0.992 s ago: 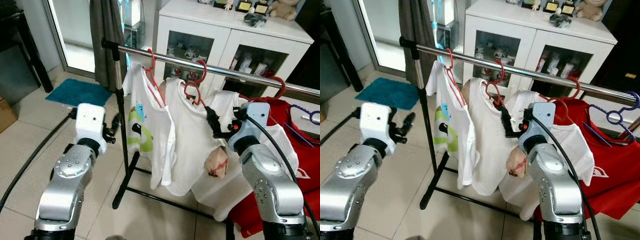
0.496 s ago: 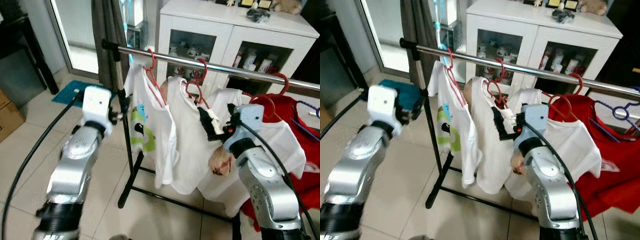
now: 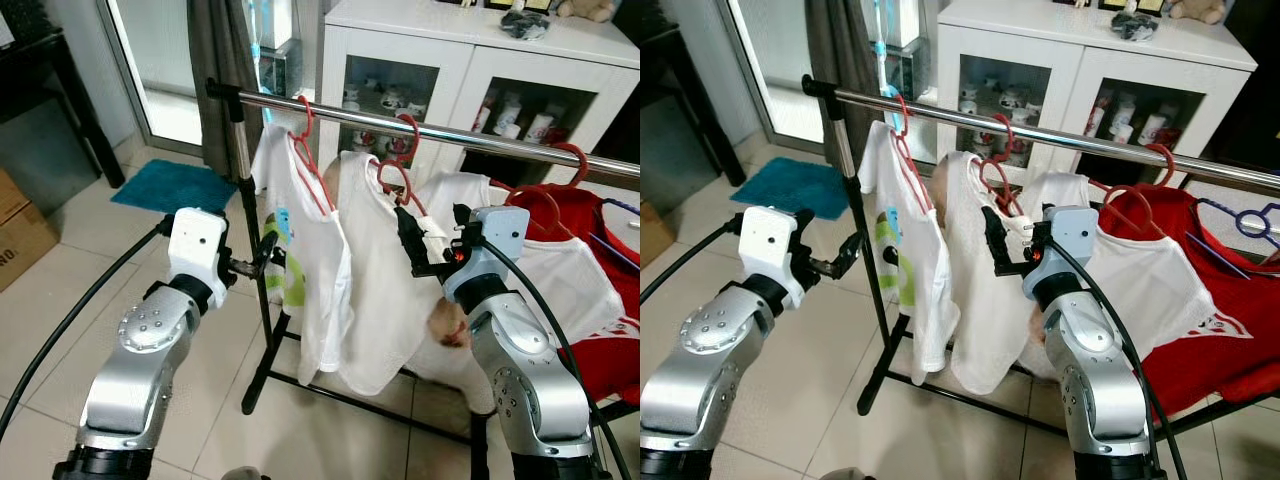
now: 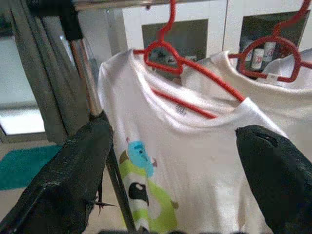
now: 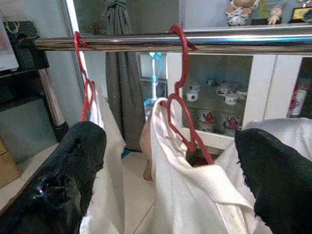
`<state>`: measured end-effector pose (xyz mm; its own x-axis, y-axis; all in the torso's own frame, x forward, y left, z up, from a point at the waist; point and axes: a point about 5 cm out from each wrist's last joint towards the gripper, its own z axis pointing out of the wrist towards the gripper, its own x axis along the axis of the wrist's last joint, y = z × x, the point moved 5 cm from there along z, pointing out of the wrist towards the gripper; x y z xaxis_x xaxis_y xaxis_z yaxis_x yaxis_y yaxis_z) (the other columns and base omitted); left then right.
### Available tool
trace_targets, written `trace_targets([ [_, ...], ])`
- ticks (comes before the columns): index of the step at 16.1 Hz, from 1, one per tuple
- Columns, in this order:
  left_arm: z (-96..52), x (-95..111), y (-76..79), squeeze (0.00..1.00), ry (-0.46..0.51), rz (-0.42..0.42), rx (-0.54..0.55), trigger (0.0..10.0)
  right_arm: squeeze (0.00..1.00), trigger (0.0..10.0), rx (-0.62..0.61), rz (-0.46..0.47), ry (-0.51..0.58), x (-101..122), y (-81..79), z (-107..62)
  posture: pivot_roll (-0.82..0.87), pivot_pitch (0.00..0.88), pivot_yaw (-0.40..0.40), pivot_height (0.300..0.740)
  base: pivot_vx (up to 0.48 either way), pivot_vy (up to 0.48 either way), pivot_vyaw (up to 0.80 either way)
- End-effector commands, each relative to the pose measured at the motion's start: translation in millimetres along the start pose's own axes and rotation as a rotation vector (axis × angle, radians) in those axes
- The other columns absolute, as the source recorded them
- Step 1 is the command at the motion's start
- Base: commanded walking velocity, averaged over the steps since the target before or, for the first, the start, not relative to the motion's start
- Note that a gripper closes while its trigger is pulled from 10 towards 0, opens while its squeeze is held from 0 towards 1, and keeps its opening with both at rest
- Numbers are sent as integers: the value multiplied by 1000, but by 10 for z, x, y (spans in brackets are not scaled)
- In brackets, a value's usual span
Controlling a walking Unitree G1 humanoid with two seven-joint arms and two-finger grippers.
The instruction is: Hang hanger
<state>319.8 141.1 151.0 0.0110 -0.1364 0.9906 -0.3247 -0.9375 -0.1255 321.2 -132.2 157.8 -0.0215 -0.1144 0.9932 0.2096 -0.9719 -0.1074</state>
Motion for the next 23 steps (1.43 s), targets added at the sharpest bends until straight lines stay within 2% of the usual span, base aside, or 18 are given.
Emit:
trace_targets([
  [1, 13, -1, 50, 82, 3, 5, -1, 10000, 1000, 10000, -2, 3, -3, 4, 19, -11, -45, 0, 0, 740, 0, 0, 0],
  [8, 56, 19, 75, 90, 5, 3, 26, 10000, 1000, 10000, -18, -30, 4, 20, 41, 58, -44, 0, -5, 740, 0, -469, 0],
  [10, 61, 14, 89, 94, 3, 6, 27, 10000, 1000, 10000, -26, -34, -1, 5, 57, 61, -42, 0, -7, 740, 0, -480, 637],
  [14, 31, -2, 84, 90, -1, 10, 27, 10000, 1000, 10000, 39, -50, 16, 57, -86, 65, -44, 0, -7, 740, 0, -480, 0],
  [17, -12, -40, 104, 47, -29, -38, -32, 10000, 1000, 10000, 78, -37, -29, 27, -157, 90, -39, 0, -9, 740, 0, 0, 0],
  [18, -26, -33, 100, 47, -23, -53, -40, 10000, 808, 10000, 117, -41, -41, 15, -210, 94, -39, 0, -9, 740, 0, 0, 0],
  [19, -38, -39, 120, 20, -29, -50, -66, 10000, 173, 10000, 141, -28, -55, 2, -253, 102, -34, 0, -14, 740, 0, 0, 0],
  [20, -45, -46, 135, 0, -35, -41, -81, 10000, 0, 10000, 145, -28, -64, -2, -263, 115, -34, 0, -14, 740, 0, 0, 0],
  [22, -65, -91, 204, 0, -48, 74, -146, 10000, 0, 10000, 116, -23, -94, 23, -217, 265, -30, 0, -19, 740, 0, 0, 0],
  [23, -67, -94, 206, 0, -50, 76, -148, 10000, 0, 10000, 116, -20, -94, 32, -214, 279, -30, 0, -19, 740, 0, 0, 0],
])
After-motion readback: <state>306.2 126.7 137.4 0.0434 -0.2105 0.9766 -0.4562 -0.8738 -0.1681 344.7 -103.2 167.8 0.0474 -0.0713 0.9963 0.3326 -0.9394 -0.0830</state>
